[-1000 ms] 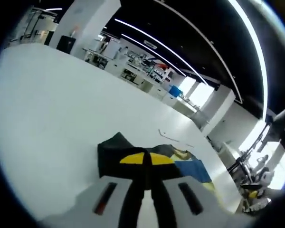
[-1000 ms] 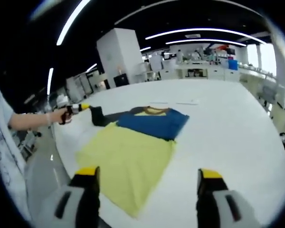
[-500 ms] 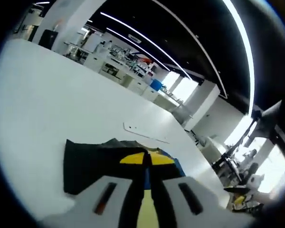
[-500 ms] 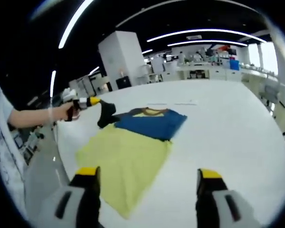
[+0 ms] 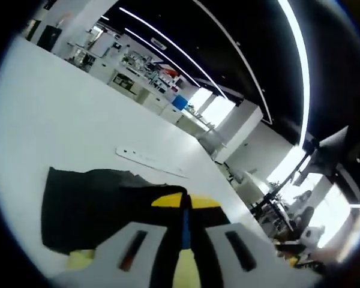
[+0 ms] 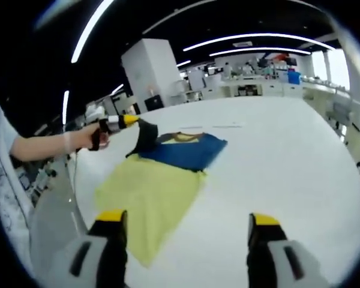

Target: Fold the garment on the visible template until the final outline fits inside the template.

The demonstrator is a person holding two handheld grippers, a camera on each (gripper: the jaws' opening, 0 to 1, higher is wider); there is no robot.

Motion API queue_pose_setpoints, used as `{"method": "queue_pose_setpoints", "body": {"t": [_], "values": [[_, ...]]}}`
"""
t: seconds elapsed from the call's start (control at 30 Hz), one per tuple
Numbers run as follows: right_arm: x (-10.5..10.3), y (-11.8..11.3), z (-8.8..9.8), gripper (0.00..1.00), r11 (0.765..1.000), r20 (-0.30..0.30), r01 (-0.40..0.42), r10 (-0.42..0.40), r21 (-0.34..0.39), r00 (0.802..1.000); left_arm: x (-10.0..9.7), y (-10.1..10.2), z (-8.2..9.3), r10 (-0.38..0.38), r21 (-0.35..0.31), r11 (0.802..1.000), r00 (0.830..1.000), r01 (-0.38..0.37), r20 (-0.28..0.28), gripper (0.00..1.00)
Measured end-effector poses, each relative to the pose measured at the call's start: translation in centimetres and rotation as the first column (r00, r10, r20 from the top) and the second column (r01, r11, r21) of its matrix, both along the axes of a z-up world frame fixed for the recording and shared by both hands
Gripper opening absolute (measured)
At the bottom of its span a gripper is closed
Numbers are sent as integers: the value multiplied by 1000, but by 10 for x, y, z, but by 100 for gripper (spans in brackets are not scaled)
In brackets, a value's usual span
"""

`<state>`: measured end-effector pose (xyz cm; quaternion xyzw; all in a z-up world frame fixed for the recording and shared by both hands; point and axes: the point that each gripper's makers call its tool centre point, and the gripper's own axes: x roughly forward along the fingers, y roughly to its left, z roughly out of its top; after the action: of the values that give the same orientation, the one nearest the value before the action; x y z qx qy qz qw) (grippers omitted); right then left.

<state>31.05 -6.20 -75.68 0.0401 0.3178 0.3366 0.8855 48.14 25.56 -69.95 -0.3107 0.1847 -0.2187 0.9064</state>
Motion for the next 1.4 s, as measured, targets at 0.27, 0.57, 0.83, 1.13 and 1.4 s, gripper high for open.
{"method": "queue_pose_setpoints", "body": {"t": [0.27,0.57,0.83,1.13,1.4], "values": [[2,-8,-8,82,1000,-15,8,-8,10,1000,13,-42,-5,-60,-32,998,998,60,13,0],[3,-14,-12,82,999,-28,28,-28,24,999,0,-113,-29,-186,-53,981,983,186,3,0],[3,-20,-19,82,998,-42,48,-47,34,998,-5,-146,-59,-220,-57,974,974,217,-56,0],[3,-19,-23,82,997,-51,56,-54,45,997,-11,-159,-87,-253,-27,967,961,252,-111,0],[5,-19,-26,82,997,-59,59,-56,46,997,-10,-169,-103,-271,-16,962,953,271,-138,0]]}}
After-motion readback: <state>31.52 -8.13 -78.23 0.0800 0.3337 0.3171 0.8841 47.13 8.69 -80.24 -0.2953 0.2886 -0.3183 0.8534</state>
